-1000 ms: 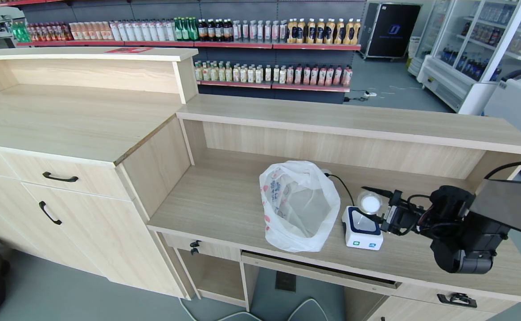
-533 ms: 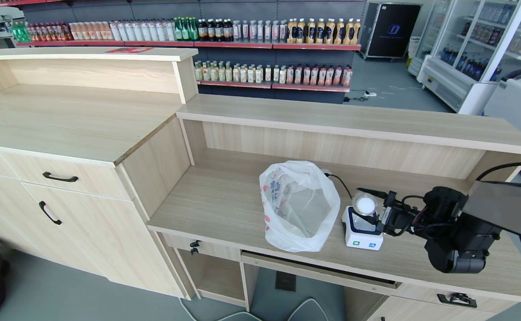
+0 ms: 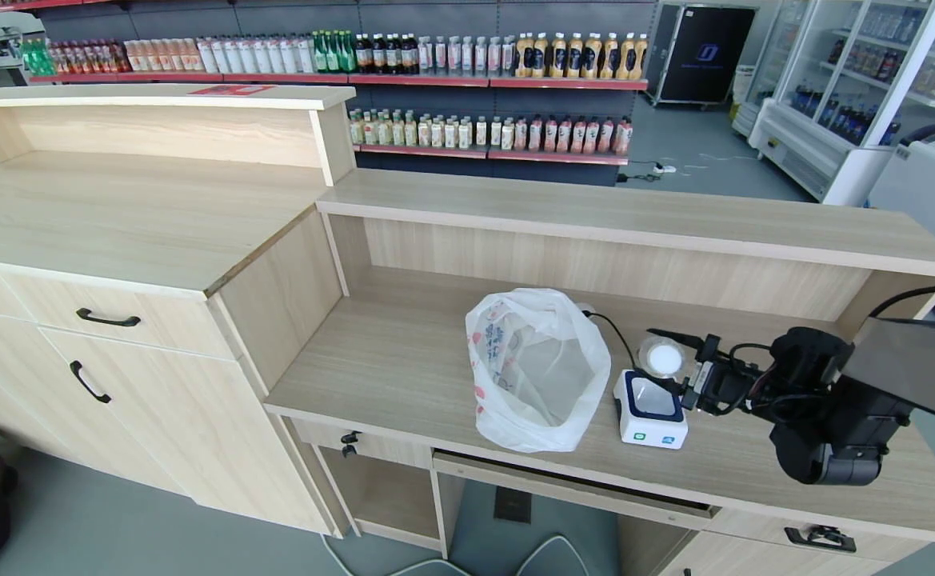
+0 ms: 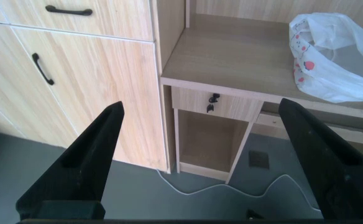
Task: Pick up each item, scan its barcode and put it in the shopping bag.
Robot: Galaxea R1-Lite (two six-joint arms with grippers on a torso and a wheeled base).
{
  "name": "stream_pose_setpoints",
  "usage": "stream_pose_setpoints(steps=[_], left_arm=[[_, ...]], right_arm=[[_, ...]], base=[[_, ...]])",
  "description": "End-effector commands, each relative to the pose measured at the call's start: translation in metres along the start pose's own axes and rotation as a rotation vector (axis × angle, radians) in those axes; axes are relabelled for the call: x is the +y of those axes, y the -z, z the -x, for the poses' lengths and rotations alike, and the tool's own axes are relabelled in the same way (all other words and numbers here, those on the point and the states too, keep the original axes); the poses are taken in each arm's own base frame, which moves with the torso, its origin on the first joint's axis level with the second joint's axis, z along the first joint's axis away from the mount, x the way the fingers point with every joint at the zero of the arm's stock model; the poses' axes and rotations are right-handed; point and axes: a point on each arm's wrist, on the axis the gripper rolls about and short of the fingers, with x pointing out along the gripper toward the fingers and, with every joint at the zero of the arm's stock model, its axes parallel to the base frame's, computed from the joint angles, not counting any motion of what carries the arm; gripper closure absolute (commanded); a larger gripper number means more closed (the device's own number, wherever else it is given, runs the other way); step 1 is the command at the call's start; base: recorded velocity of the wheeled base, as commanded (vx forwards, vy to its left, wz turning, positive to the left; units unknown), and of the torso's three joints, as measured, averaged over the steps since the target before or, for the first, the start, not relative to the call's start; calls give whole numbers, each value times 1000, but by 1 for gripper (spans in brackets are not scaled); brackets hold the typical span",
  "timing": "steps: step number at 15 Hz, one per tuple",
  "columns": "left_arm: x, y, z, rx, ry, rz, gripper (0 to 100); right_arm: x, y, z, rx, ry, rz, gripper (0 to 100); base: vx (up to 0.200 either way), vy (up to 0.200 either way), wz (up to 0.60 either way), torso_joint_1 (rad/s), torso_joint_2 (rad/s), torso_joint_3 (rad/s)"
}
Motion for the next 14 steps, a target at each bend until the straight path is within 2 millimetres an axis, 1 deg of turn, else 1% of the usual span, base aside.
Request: stream_pose_setpoints(steps=[1, 2, 5, 6, 7, 9, 11, 12, 13, 14], left_arm=[[0, 0, 0, -1, -1, 0, 0], [0, 0, 0, -1, -1, 0, 0], [0, 0, 0, -1, -1, 0, 0], [0, 0, 0, -1, -1, 0, 0], [0, 0, 0, -1, -1, 0, 0], [0, 0, 0, -1, -1, 0, 0], [0, 0, 0, -1, -1, 0, 0], [0, 0, 0, -1, -1, 0, 0], [0, 0, 0, -1, -1, 0, 0], [0, 0, 0, -1, -1, 0, 0]], right_arm=[[-25, -15, 34, 41, 34, -58, 100], [-30, -25, 43, 52, 43, -139, 100], [-61, -57, 52, 57, 124, -257, 100], [-71, -70, 57, 95, 194, -310, 100], [-79, -80, 59, 186, 299, -404, 100], [-84, -93, 61, 339, 462, -558, 100], [-83, -101, 59, 450, 638, -672, 100], [-81, -104, 57, 495, 713, -708, 100], [-78, -104, 57, 525, 751, -723, 100], [-72, -106, 58, 581, 800, -737, 100]], base=[[0, 0, 0, 0, 0, 0], [0, 0, 0, 0, 0, 0], [0, 0, 0, 0, 0, 0], [0, 0, 0, 0, 0, 0], [0, 0, 0, 0, 0, 0], [0, 0, 0, 0, 0, 0], [0, 0, 0, 0, 0, 0], [0, 0, 0, 0, 0, 0], [0, 0, 0, 0, 0, 0], [0, 0, 0, 0, 0, 0]])
